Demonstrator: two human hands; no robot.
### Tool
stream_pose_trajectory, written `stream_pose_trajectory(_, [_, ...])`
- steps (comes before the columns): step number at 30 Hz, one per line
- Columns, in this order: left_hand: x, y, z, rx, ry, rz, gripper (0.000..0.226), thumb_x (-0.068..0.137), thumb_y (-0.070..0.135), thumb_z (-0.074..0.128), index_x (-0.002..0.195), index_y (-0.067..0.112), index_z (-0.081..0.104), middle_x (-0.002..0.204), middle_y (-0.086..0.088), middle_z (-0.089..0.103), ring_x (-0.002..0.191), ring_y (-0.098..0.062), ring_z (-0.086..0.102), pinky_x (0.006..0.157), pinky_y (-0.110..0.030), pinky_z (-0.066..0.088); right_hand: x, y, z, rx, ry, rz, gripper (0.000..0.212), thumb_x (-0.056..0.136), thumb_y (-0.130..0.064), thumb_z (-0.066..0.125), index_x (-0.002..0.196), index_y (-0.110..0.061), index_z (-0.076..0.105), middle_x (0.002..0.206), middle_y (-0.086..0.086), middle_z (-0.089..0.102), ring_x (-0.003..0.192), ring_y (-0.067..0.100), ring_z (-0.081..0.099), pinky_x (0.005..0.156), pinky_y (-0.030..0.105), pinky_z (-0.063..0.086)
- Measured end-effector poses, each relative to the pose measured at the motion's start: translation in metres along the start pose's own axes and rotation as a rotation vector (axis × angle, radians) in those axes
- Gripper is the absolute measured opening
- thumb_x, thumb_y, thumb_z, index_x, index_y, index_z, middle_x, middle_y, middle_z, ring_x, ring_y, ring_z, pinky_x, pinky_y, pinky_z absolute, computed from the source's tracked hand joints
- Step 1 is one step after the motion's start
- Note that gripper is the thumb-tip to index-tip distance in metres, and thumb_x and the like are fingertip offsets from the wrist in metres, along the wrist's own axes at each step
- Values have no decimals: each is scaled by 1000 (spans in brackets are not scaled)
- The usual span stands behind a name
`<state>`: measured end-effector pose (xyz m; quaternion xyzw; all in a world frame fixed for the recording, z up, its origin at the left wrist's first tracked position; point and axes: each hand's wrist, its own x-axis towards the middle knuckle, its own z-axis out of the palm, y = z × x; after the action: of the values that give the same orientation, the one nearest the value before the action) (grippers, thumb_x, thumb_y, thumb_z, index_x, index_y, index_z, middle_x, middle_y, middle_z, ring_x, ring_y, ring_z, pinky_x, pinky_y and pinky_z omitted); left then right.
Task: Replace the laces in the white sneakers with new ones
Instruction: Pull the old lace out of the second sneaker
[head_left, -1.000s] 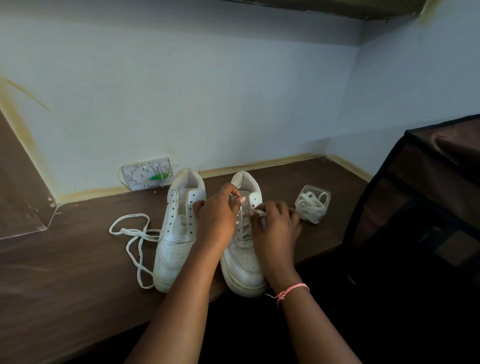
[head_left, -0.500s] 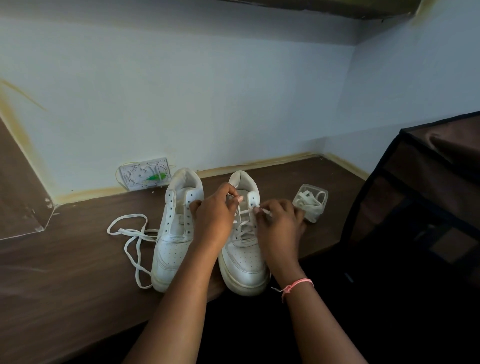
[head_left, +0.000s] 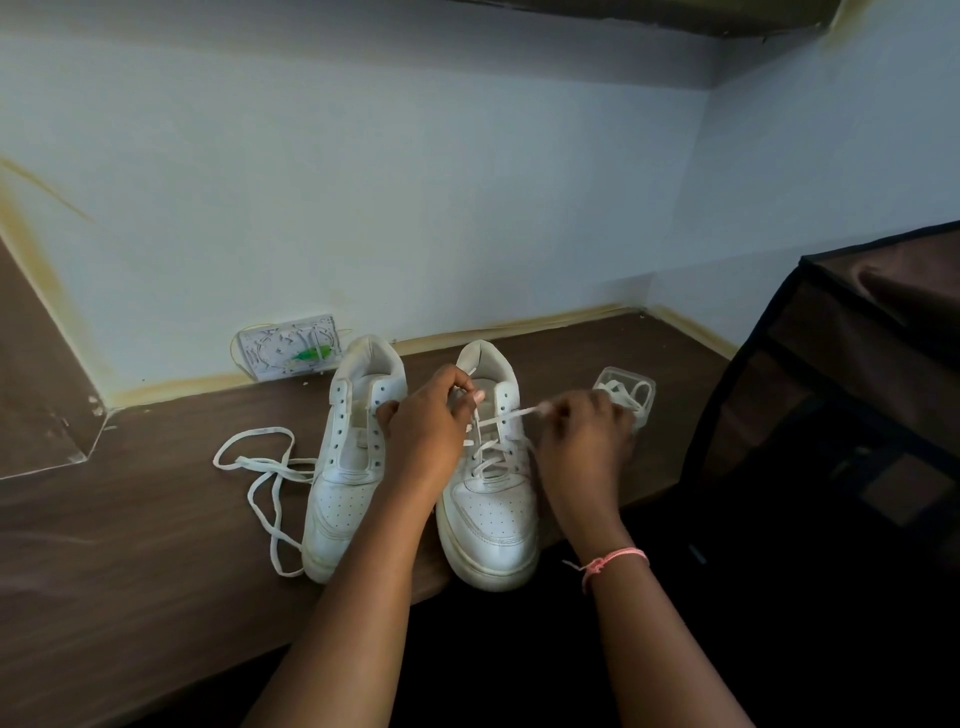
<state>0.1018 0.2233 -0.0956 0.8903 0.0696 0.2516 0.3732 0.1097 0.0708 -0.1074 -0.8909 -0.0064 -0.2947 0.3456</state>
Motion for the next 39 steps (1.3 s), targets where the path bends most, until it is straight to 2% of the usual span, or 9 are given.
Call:
stream_pose_trajectory(3, [1, -2, 0, -4, 4, -7, 12, 96, 43, 55, 92, 32, 55, 82, 12, 67, 84, -9, 63, 94, -36, 25, 10, 11, -15, 32, 184, 217, 15, 94, -26, 57, 97, -12, 61, 114, 16, 59, 107, 37, 48, 88, 42, 36])
stream_pose_trajectory(7, [0, 0, 1, 2, 3, 4, 9, 94, 44, 57, 90, 36, 55, 90, 11, 68, 98, -12, 62, 101, -47, 32, -4, -3, -8, -25, -16, -17, 32, 89, -49, 61, 104, -21, 64, 122, 8, 53, 118, 32, 39, 96, 44, 34])
stream_pose_trajectory(10, [-4, 5, 1, 224, 90, 24, 6, 91, 46, 60, 93, 40, 61, 144, 8, 49, 145, -20, 24, 110, -52, 11, -16, -13, 6, -102, -146, -164, 25, 87, -47, 64, 99, -25, 64, 122, 2, 52, 126, 28, 33, 104, 48, 29])
stream_pose_trajectory(12, [-6, 8, -1, 264, 129, 50, 7, 89, 48, 62, 91, 42, 63, 157, 6, 32, 151, -23, 2, 113, -55, -2, -15, -15, 7, -101, -146, -187, 14, 88, -37, 65, 96, -25, 63, 121, 0, 53, 128, 27, 30, 107, 49, 24])
stream_pose_trajectory(20, [-6, 5, -3, 205, 125, 8, 8, 88, 50, 63, 89, 43, 66, 158, 8, 30, 152, -19, -4, 109, -58, -18, 6, 6, -13, -150, 140, 86, 13, 86, -32, 65, 90, -20, 64, 118, 9, 59, 125, 33, 38, 102, 53, 32])
stream_pose_trajectory(26, [-4, 5, -4, 188, 105, -6, 8, 87, 51, 63, 88, 44, 66, 159, 7, 30, 152, -19, -4, 109, -61, -17, -13, -14, 7, -130, -111, -171, 23, 86, -45, 65, 94, -23, 67, 123, 0, 56, 136, 30, 28, 111, 54, 19])
stream_pose_trajectory(31, [-5, 5, -6, 176, 97, -20, 10, 87, 52, 63, 89, 43, 68, 158, 8, 30, 152, -18, -4, 109, -62, -17, 6, 5, -10, -129, 124, -22, 11, 85, -30, 65, 81, -19, 64, 108, 7, 64, 117, 33, 43, 98, 49, 33])
stream_pose_trajectory(35, [-5, 8, -8, 157, 85, -7, 7, 87, 49, 65, 92, 47, 69, 157, 9, 32, 152, -18, -2, 111, -60, -13, 10, 19, -18, -185, 56, 59, 19, 80, -40, 74, 86, -22, 69, 116, 5, 61, 120, 31, 41, 99, 48, 36])
stream_pose_trajectory(39, [-12, 8, -18, 167, 121, -34, 5, 85, 44, 70, 88, 45, 67, 154, 12, 36, 151, -19, 6, 112, -56, -8, 1, 2, -17, -84, -20, -106, 22, 79, -29, 74, 101, -27, 71, 126, 2, 55, 128, 27, 28, 105, 47, 27])
